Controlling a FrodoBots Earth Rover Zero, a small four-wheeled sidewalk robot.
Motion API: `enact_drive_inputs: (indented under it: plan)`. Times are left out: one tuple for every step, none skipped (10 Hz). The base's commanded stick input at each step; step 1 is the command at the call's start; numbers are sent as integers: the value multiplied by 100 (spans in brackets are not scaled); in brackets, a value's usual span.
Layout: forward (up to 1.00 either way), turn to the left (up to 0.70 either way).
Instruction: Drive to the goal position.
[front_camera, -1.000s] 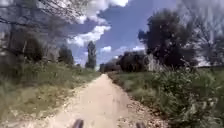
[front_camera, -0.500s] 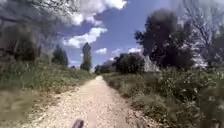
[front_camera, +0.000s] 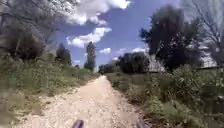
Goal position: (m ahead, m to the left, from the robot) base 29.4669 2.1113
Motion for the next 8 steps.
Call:
enact_drive_inputs:
  plan:
    - [85,0]
    - [85,0]
    - [85,0]
    - [85,0]
    - [85,0]
    - [85,0]
    - [85,0]
    - [85,0]
